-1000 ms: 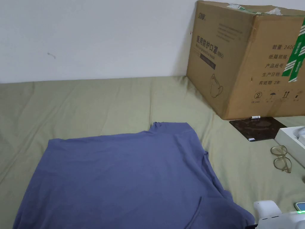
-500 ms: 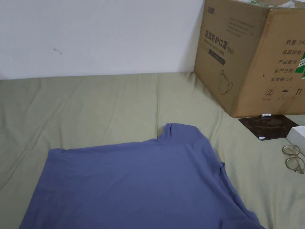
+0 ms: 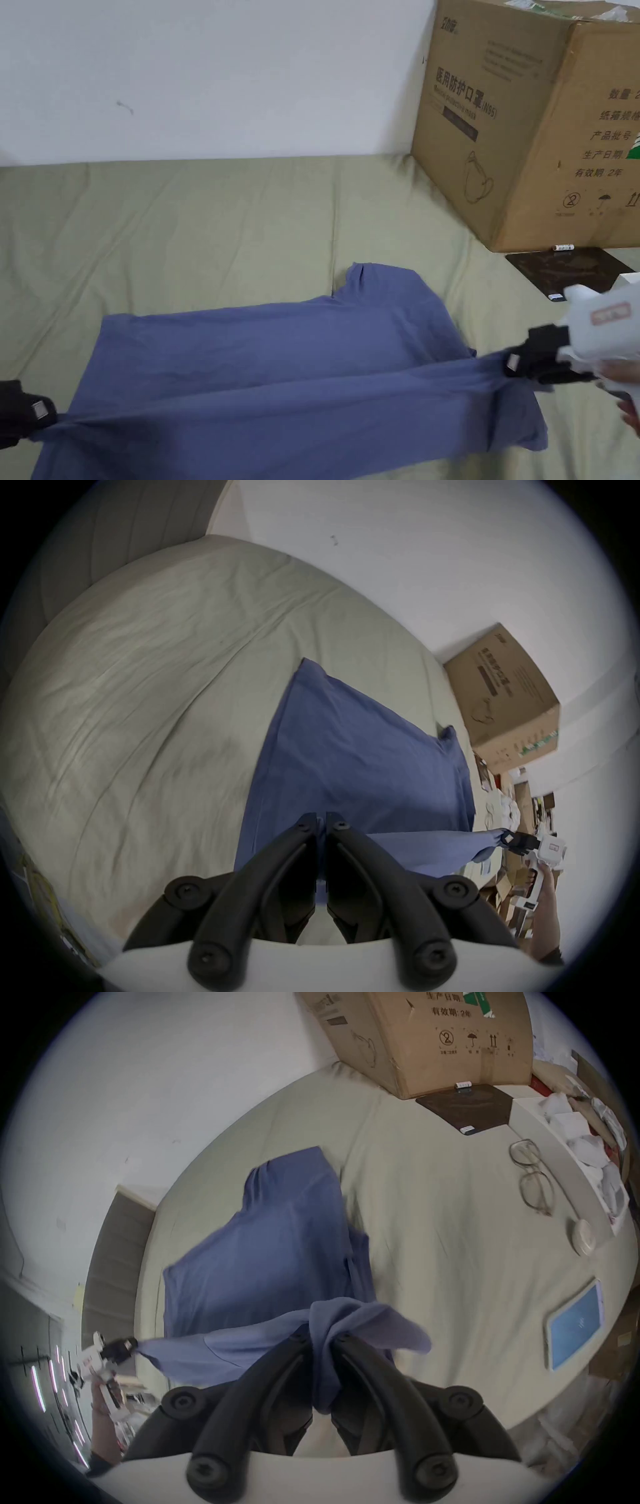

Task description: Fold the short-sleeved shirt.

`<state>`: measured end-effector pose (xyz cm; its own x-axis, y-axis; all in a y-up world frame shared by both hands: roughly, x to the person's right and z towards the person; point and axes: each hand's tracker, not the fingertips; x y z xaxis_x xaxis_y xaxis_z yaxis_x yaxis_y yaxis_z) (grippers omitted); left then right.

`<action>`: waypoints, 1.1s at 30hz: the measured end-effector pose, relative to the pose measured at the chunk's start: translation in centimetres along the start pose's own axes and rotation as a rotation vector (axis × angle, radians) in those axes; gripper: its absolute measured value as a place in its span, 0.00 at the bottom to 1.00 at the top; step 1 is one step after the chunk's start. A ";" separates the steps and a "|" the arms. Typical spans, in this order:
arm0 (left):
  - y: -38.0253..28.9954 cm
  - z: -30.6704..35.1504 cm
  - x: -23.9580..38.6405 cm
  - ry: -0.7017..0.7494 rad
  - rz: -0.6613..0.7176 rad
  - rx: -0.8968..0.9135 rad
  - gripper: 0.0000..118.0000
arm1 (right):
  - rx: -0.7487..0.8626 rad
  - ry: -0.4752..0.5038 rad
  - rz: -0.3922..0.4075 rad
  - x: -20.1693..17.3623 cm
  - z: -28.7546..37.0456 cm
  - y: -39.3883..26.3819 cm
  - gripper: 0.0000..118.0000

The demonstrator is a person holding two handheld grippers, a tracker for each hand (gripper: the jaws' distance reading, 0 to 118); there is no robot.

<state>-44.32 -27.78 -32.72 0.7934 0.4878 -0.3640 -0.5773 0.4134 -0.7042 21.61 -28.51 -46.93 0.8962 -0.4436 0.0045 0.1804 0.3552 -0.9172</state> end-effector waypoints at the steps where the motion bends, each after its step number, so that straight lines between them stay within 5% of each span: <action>1: 0.6 -1.4 -0.1 0.010 0.025 -0.011 0.06 | -0.008 -0.007 -0.023 -0.3 -1.7 1.0 0.07; 2: 1.1 -2.5 -0.3 0.020 0.063 -0.012 0.16 | -0.025 -0.022 -0.014 -0.7 -3.2 1.8 0.12; 5: 1.2 -3.5 -0.5 0.028 0.115 0.058 0.85 | 0.071 -0.145 0.009 -1.3 -5.6 1.6 0.91; 6: 1.1 -3.4 -0.4 0.034 0.107 0.081 1.00 | 0.113 -0.179 0.022 -1.6 -5.8 1.3 1.00; 10: -0.6 -1.9 -0.6 -0.005 0.060 0.299 0.95 | 0.288 -0.176 0.086 -2.1 -4.9 -1.0 1.00; 15: -4.5 1.3 0.1 -0.027 -0.082 0.365 0.97 | 0.430 -0.161 0.240 -3.8 -1.1 -5.4 1.00; 17: -6.7 2.8 1.1 -0.019 -0.163 0.401 0.95 | 0.485 -0.116 0.306 -4.8 1.0 -8.0 0.98; 19: -10.0 4.8 2.2 -0.041 -0.257 0.510 0.65 | 0.676 -0.047 0.355 -5.2 3.0 -11.3 0.78; 20: -11.6 5.6 2.8 -0.048 -0.267 0.567 0.34 | 0.716 -0.020 0.355 -5.6 3.8 -12.7 0.48; 21: -12.7 6.6 3.5 -0.031 -0.320 0.613 0.00 | 0.743 -0.004 0.347 -6.1 4.4 -13.9 0.01; 23: -14.4 7.5 4.5 0.048 -0.387 0.632 0.00 | 0.734 -0.001 0.319 -6.7 4.9 -15.3 0.00; 26: -13.1 8.1 4.2 0.054 -0.460 0.559 0.00 | 0.673 0.132 0.238 -7.2 5.0 -15.7 0.00; 31: -8.3 2.5 0.7 0.071 -0.297 0.063 0.00 | 0.687 0.059 0.268 -8.5 5.0 -15.0 0.00; 32: -8.2 0.9 -0.6 0.095 -0.263 0.043 0.07 | 0.689 0.065 0.270 -8.6 4.8 -14.8 0.00; 33: -7.7 -0.2 -1.3 0.141 -0.244 0.021 0.36 | 0.682 0.078 0.269 -8.6 4.6 -14.6 0.00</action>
<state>-40.87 -31.79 -26.96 0.9276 0.2610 -0.2673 -0.3685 0.5222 -0.7691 13.14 -26.08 -31.72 0.9183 -0.3169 -0.2375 0.1928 0.8816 -0.4308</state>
